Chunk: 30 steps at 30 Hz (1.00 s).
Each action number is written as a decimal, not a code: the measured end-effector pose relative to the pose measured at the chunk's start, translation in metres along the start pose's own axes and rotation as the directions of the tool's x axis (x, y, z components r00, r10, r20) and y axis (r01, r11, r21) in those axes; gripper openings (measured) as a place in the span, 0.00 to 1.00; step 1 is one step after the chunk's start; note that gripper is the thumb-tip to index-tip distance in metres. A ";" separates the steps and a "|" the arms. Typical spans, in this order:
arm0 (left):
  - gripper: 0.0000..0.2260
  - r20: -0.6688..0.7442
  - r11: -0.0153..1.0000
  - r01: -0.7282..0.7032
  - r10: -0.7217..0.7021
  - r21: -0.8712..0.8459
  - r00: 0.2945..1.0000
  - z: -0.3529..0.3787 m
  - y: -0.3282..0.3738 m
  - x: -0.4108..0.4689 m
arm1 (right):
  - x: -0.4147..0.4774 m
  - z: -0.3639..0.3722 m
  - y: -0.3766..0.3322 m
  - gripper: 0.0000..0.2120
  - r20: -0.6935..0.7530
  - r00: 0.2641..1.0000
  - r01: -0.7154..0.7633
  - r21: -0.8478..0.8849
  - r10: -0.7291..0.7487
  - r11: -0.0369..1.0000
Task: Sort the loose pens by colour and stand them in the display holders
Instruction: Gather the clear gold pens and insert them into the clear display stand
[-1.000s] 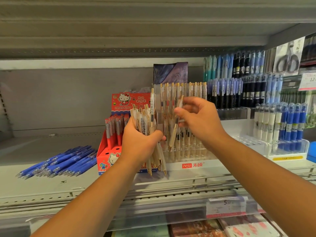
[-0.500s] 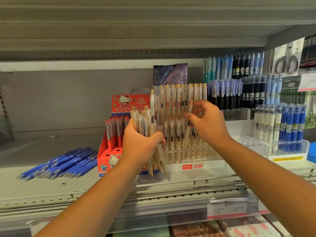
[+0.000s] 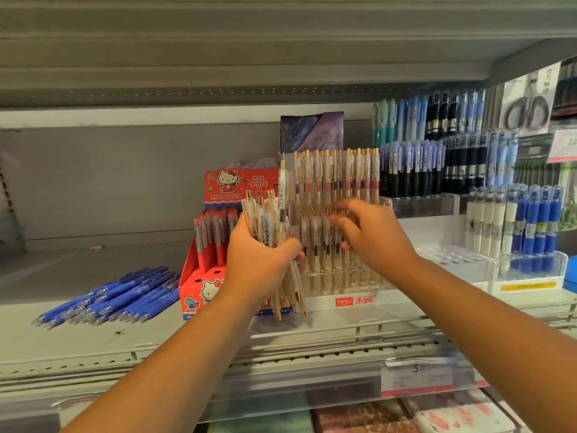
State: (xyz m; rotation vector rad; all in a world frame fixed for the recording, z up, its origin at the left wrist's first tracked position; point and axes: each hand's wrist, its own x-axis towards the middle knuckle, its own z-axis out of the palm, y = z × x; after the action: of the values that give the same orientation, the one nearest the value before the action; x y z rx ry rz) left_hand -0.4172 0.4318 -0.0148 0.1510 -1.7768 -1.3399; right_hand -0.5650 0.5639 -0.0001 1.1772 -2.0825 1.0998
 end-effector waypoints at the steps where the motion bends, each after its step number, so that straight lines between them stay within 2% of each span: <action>1: 0.19 0.002 1.000 -0.001 0.001 0.000 1.000 0.000 0.000 0.000 | -0.001 0.000 0.000 0.15 0.007 1.000 0.011 -0.026 -0.010 1.000; 9: 0.20 0.008 1.000 0.004 -0.004 -0.018 1.000 0.001 0.000 0.000 | -0.005 -0.010 -0.002 0.20 0.091 0.994 0.085 -0.207 -0.067 0.975; 12: 0.20 0.003 1.000 0.000 0.000 -0.025 1.000 0.001 0.000 0.000 | -0.009 -0.014 -0.010 0.21 0.032 0.994 0.110 -0.332 -0.105 0.937; 14: 0.20 0.003 1.000 -0.005 0.006 -0.031 1.000 0.001 0.000 0.000 | -0.011 -0.014 -0.020 0.20 -0.019 0.987 0.143 -0.353 -0.159 0.925; 15: 0.19 0.007 0.999 -0.008 0.008 -0.037 1.000 0.001 0.000 0.000 | -0.010 -0.015 -0.025 0.18 -0.034 0.983 0.158 -0.323 -0.178 0.933; 17: 0.19 0.019 0.998 -0.014 0.015 -0.060 1.000 0.001 0.000 0.000 | -0.009 -0.016 -0.040 0.13 -0.027 0.987 0.152 -0.106 -0.156 0.983; 19: 0.20 0.024 0.997 -0.026 0.028 -0.077 0.999 0.000 0.000 0.000 | -0.007 -0.016 -0.055 0.10 0.072 0.993 0.076 0.185 -0.091 0.980; 21: 0.21 0.030 0.995 -0.038 0.040 -0.090 0.999 0.000 0.000 0.000 | -0.006 -0.015 -0.067 0.10 0.198 0.979 -0.028 0.351 -0.045 0.936; 24: 0.19 0.039 0.994 -0.059 0.063 -0.090 0.997 0.000 -0.001 0.000 | -0.009 -0.011 -0.075 0.05 0.302 0.953 -0.160 0.443 0.021 0.882; 28: 0.19 0.059 0.996 -0.058 0.062 -0.075 0.996 0.001 -0.003 0.000 | -0.010 -0.010 -0.075 0.03 0.331 0.935 -0.283 0.465 0.132 0.839; 30: 0.19 0.059 0.996 -0.064 0.068 -0.066 0.996 0.002 -0.003 0.000 | -0.011 -0.009 -0.074 0.04 0.336 0.930 -0.297 0.448 0.149 0.843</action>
State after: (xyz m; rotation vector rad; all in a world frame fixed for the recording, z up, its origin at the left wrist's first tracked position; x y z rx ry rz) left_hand -0.4195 0.4322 -0.0173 0.0161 -1.7719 -1.3650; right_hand -0.4954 0.5542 0.0262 1.4201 -2.2780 1.7447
